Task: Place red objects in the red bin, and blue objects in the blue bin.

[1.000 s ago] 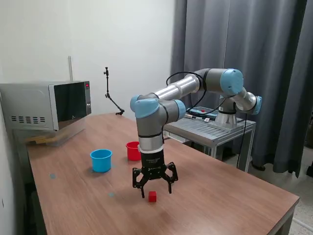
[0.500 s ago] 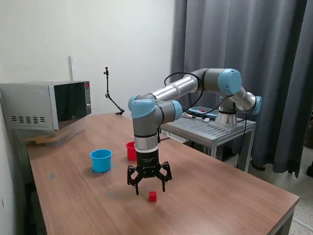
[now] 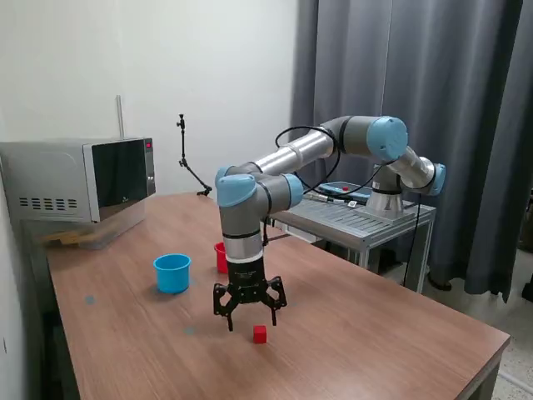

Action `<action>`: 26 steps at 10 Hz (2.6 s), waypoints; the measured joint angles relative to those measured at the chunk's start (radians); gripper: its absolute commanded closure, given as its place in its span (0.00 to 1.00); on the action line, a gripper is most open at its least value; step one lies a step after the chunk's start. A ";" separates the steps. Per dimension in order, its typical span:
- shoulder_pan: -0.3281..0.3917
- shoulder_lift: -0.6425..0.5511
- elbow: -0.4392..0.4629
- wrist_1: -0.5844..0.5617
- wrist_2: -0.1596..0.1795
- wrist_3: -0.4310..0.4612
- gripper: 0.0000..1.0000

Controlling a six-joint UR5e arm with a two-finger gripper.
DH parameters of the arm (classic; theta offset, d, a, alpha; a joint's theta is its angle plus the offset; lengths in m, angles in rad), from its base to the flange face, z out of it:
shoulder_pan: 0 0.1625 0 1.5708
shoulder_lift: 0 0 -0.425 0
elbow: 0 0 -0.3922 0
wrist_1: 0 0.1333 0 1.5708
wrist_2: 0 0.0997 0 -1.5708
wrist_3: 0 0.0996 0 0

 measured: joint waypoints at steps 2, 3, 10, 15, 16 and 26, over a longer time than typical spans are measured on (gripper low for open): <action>0.000 0.000 0.008 -0.004 0.003 0.000 0.00; 0.002 0.000 0.010 -0.005 0.003 0.000 0.00; 0.010 0.003 0.014 -0.011 0.003 0.000 0.00; 0.010 0.004 0.017 -0.020 0.004 0.000 1.00; 0.010 0.004 0.018 -0.023 0.004 0.000 1.00; 0.009 -0.013 0.018 -0.026 -0.007 0.080 1.00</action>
